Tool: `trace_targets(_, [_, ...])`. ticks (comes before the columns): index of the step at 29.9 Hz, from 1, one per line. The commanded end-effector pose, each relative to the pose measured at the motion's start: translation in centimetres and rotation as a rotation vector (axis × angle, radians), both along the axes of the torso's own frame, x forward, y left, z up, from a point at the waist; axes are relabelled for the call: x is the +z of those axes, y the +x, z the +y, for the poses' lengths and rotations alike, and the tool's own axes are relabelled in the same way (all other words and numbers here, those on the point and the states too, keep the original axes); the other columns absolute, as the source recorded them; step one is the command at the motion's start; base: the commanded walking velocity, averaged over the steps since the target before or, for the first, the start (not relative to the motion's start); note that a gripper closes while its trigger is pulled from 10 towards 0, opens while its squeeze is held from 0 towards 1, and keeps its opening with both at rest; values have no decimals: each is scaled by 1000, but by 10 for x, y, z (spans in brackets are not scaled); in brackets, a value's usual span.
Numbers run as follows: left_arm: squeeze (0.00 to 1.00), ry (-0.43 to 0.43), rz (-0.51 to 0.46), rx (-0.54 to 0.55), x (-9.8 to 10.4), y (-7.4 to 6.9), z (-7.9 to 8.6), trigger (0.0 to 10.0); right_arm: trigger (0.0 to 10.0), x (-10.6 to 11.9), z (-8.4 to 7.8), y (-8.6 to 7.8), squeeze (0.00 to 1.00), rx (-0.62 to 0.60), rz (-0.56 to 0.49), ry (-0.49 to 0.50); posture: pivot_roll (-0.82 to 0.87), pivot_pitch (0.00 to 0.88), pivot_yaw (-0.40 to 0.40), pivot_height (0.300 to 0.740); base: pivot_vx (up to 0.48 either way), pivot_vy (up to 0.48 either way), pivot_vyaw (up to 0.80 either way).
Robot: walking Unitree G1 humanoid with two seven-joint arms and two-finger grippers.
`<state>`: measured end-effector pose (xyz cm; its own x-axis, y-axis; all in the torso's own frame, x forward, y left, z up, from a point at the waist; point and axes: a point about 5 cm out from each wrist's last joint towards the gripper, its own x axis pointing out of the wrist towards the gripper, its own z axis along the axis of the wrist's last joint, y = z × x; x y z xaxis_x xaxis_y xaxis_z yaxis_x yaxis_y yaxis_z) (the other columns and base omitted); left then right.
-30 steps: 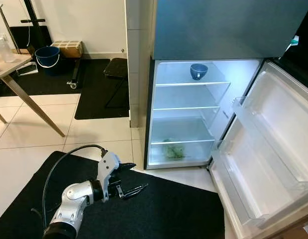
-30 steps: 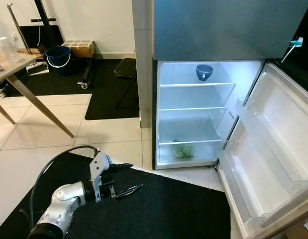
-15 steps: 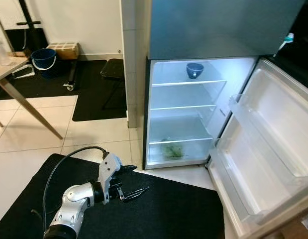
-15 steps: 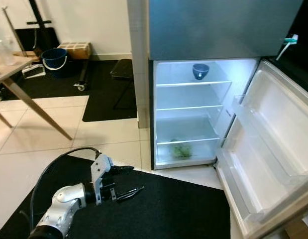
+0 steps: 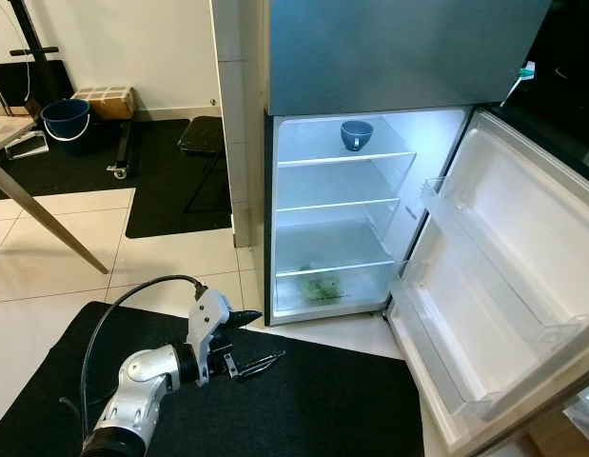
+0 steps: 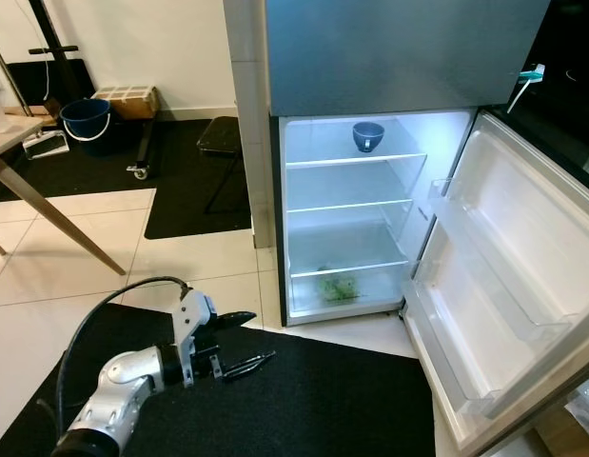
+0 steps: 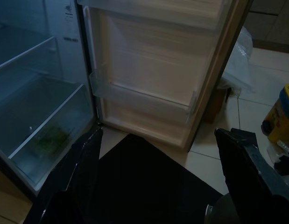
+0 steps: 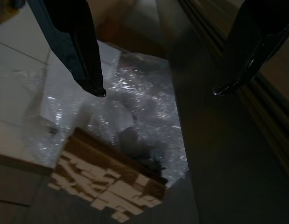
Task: Restocking fridge
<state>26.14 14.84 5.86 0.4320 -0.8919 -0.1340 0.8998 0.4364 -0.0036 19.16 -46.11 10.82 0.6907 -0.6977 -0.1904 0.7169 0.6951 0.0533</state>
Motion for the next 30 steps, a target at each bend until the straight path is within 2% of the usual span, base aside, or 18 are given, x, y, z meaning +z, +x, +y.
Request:
trace_targets(1, [0, 15, -9, -12, 3, 1, 1, 10000, 10000, 7, 5, 12, 0, 90, -50, 7, 88, 9, 3, 740, 0, 0, 0])
trace_targets(6, [0, 14, -9, -16, 3, 1, 0, 10000, 10000, 8, 11, 19, 0, 161, -81, 19, 88, 8, 3, 740, 0, 0, 0])
trace_targets(10, [0, 13, -8, -20, 4, 0, -1, 10000, 10000, 9, 20, 29, 0, 307, -102, 33, 91, 11, 2, 740, 0, 0, 0])
trace_targets(18, [0, 15, -6, -24, 3, -1, -1, 10000, 10000, 5, 30, 33, 0, 450, -118, 71, 92, 12, 1, 740, 0, 0, 0])
trace_targets(19, [0, 14, -6, -26, 3, -1, -1, 10000, 10000, 0, 34, 30, 0, 532, -113, 97, 92, 12, 2, 740, 0, 0, 0])
trace_targets(20, [0, 14, -6, -28, 3, -1, -2, 10000, 10000, -2, 36, 29, 0, 558, -109, 105, 92, 12, 2, 740, 0, 0, 0])
trace_targets(23, [0, 14, -4, -31, 4, -2, -2, 10000, 10000, -5, 37, 25, 0, 589, -94, 123, 89, 13, 3, 740, 0, 0, 0])
trace_targets(30, [0, 14, -2, -39, 4, -2, -3, 10000, 10000, -25, 42, 9, 0, 697, 43, 172, 84, 16, 4, 740, 0, 0, 0])
